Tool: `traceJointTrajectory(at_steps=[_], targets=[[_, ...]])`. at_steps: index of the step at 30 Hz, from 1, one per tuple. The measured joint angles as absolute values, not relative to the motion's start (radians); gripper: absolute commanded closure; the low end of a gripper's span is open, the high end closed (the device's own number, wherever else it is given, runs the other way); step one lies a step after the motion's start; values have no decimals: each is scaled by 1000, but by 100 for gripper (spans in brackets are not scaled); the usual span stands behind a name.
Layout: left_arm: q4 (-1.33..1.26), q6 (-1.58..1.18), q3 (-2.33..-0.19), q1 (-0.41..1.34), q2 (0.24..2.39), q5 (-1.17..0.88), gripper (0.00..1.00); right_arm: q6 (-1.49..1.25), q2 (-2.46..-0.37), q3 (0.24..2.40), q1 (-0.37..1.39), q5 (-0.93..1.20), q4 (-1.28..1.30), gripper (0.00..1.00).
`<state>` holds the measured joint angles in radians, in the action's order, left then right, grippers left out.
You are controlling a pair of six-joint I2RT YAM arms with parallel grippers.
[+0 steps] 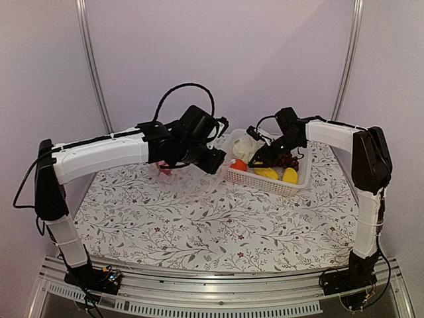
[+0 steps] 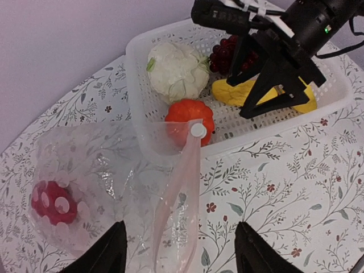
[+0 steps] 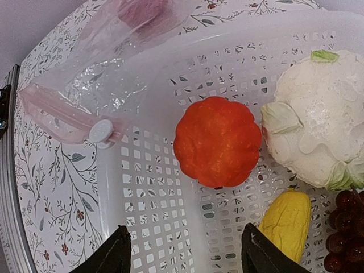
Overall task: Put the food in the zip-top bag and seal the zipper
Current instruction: Pick up the zipper food storage bag at the center of the board.
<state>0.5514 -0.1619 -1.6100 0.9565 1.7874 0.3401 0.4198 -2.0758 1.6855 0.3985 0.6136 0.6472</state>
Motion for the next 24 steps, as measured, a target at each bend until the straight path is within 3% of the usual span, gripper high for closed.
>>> traceJointTrajectory(at_steps=[6, 16, 18, 22, 24], targets=[[608, -150, -1612, 947, 1890, 378, 39, 431, -2056, 1679, 398, 611, 646, 34], [662, -131, -1613, 917, 1959, 443, 55, 434, -2048, 1672, 398, 611, 646, 34], [670, -131, -1613, 908, 1972, 459, 62, 434, -2048, 1672, 398, 611, 646, 34], [679, -133, -1611, 888, 1995, 466, 96, 434, -2048, 1672, 398, 611, 646, 33], [683, -134, -1611, 879, 1996, 464, 100, 434, -2048, 1672, 398, 611, 646, 33]])
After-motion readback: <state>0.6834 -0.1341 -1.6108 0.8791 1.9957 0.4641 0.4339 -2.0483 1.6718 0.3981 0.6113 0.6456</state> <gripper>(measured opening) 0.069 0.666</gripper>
